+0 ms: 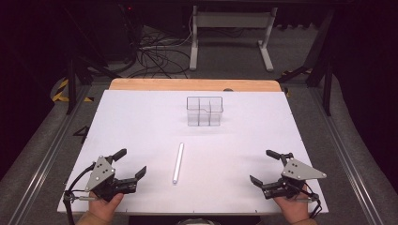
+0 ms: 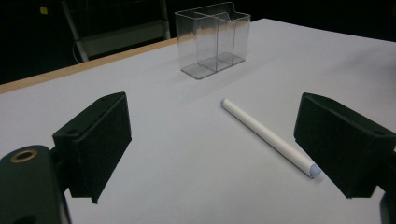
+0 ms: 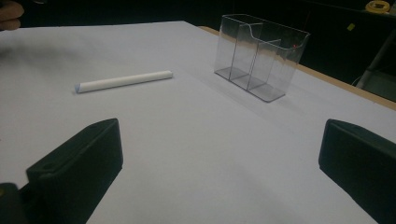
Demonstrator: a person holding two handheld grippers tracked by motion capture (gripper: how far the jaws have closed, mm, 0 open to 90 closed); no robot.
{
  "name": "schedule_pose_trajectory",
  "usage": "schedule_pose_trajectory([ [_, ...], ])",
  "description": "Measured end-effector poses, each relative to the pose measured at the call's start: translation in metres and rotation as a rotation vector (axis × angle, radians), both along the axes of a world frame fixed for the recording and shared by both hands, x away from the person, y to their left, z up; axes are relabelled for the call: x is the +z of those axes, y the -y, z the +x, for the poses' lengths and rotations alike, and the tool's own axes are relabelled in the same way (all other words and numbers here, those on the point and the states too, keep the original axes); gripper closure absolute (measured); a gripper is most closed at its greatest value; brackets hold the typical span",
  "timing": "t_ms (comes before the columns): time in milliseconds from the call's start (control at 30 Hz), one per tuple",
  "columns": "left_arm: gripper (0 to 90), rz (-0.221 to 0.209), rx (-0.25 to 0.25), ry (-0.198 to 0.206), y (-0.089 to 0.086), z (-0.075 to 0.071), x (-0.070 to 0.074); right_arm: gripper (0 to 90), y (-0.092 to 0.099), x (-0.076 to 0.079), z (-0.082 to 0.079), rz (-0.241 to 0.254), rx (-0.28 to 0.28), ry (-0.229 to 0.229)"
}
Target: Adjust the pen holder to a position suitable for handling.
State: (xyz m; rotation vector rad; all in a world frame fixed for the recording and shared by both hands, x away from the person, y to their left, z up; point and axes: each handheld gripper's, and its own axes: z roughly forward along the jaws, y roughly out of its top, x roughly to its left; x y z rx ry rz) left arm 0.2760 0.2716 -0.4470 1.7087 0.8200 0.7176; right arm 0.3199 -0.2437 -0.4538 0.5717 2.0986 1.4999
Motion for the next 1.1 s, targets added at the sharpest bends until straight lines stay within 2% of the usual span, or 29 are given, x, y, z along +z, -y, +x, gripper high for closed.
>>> schedule_pose_trajectory([
  [867, 12.3, -0.001, 0.001, 0.004, -0.0004, -0.0023, 0.0006, 1.3, -0.0019, 0.0019, 0.0002, -0.017, 0.003, 0.009],
  [1100, 12.4, 0.003, 0.001, 0.004, 0.0004, -0.0017, 0.0004, 2.3, -0.0055, 0.0091, 0.0063, -0.009, -0.002, -0.018],
])
